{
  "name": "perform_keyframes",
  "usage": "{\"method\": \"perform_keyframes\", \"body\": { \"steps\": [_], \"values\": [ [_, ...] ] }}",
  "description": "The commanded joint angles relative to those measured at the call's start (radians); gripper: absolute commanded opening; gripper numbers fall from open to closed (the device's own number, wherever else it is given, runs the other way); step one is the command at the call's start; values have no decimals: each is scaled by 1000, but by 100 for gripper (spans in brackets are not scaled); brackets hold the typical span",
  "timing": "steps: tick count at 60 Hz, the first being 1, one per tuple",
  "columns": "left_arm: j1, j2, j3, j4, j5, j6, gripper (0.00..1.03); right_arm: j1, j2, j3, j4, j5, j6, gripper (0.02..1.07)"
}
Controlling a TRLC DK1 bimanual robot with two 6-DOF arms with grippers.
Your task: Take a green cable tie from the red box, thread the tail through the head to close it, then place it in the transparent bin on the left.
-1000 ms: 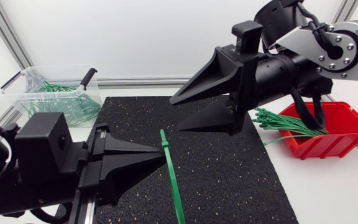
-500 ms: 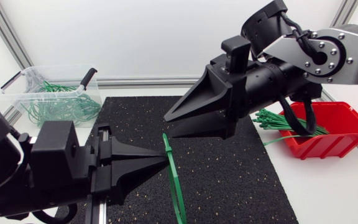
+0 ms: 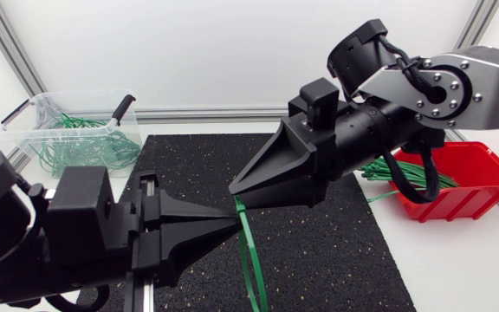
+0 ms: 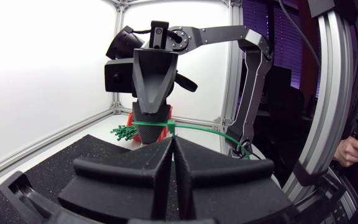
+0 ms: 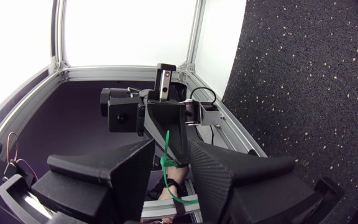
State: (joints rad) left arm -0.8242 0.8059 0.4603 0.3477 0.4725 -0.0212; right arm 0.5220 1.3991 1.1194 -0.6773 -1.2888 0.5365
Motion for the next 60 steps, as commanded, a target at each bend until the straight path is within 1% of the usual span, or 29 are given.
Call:
{"method": "perform_keyframes", "body": {
  "steps": [1, 3, 8, 12, 22, 40, 52, 60],
  "values": [
    [-16, 13, 24, -1, -9, 21, 4, 6, -3, -27, -8, 0, -23, 45],
    [-21, 15, 24, -3, -11, 21, 4, 6, -8, -29, -8, 0, -24, 44],
    [-27, 19, 26, -3, -18, 21, 4, 6, -20, -30, -7, 0, -29, 37],
    [-39, 19, 24, -1, -29, 21, 4, 4, -28, -32, -5, 2, -33, 27],
    [-49, 19, 23, -1, -43, 21, 4, -4, -54, -43, -1, 11, -35, 8],
    [-90, 26, 35, -7, -80, 21, 4, -10, -83, -58, -1, 20, -35, 8],
    [-194, 32, 46, -16, -150, 21, 4, -50, -38, -56, 36, 39, -30, 8],
    [-208, 30, 55, -33, -167, 21, 4, -54, -23, -61, 38, 52, -38, 8]
  ]
}}
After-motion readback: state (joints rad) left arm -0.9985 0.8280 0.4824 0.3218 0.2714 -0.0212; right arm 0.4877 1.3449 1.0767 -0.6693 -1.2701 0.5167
